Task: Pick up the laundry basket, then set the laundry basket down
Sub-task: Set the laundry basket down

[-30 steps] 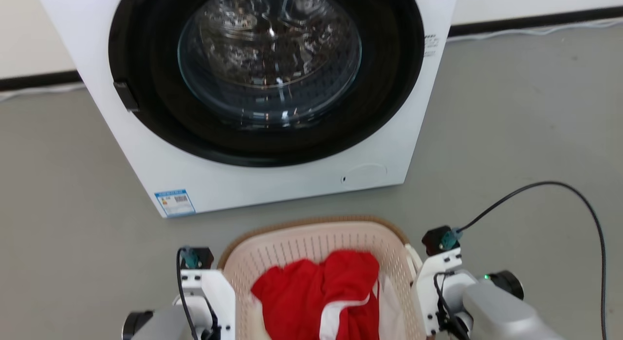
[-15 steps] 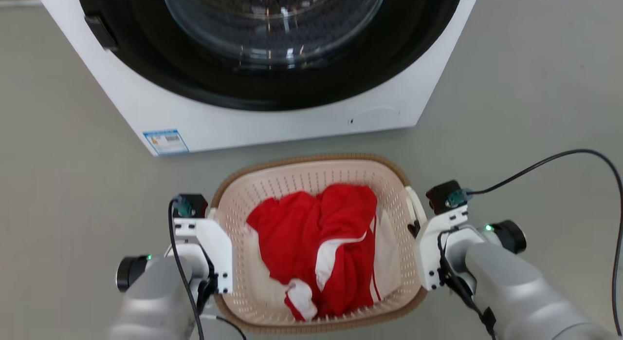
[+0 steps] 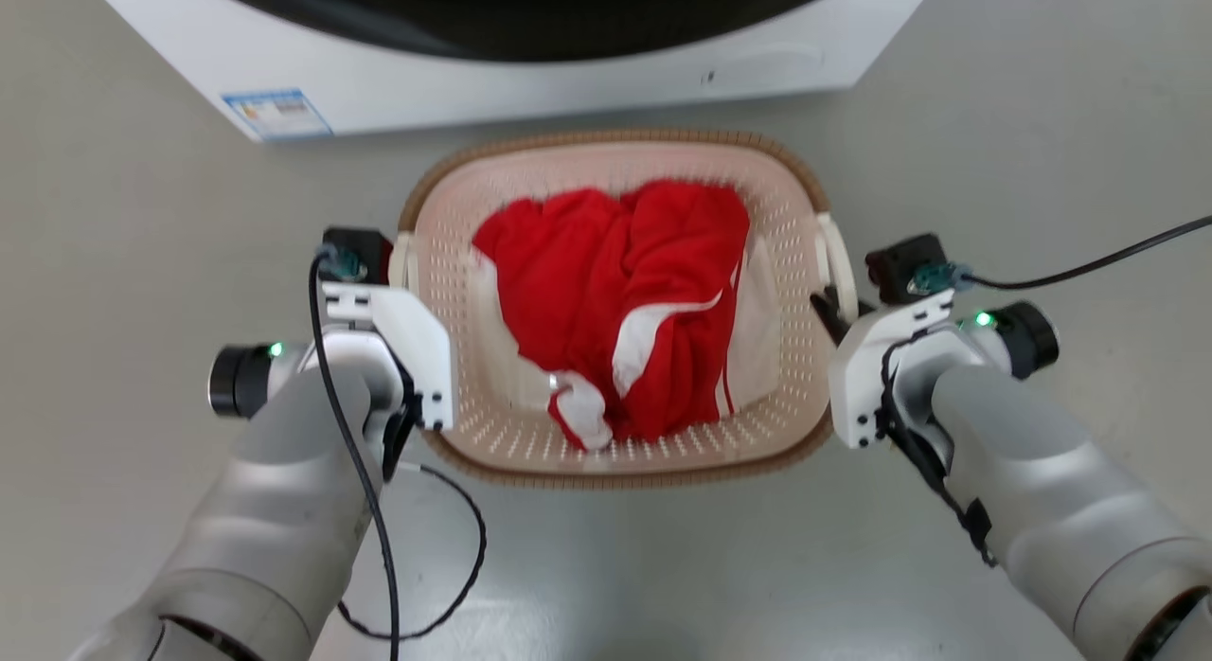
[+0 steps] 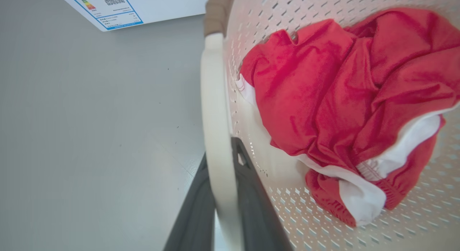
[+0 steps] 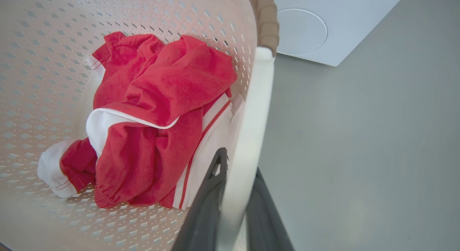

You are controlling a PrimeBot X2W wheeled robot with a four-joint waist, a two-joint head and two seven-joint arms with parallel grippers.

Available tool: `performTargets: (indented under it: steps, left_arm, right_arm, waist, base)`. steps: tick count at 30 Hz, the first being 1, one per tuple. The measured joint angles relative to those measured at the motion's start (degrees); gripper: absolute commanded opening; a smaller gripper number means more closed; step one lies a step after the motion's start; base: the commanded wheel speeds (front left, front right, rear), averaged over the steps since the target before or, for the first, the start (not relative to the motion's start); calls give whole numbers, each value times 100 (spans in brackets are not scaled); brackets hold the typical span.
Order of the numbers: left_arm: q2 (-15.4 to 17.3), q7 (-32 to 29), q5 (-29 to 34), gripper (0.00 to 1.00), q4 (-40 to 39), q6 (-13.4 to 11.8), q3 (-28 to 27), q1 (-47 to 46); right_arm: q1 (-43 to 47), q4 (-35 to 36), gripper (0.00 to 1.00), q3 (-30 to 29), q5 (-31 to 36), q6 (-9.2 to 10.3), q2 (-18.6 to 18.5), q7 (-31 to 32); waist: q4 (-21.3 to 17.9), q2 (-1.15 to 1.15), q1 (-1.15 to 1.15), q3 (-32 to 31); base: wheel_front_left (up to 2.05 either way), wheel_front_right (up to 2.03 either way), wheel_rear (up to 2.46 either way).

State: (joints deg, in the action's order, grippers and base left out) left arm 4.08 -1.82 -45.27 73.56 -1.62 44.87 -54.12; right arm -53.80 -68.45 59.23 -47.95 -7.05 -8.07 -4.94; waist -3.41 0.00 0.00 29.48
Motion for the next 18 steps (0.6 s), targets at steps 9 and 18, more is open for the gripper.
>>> performTargets:
  steps: [9, 18]
  left_arm:
    - [-21, 199, 8, 0, -7, -47, 3, -455]
    - [-25, 665, 46, 0, -5, -98, -7, -825]
  right_arm:
    - [-382, -124, 0, 45, 0, 0, -74, -280]
    - [-813, -254, 0, 56, 1, -1, -105, -627]
  waist:
    - [85, 0, 0, 888]
    - [164, 0, 1, 1520]
  base:
    - [0, 0, 0]
    - [0, 0, 0]
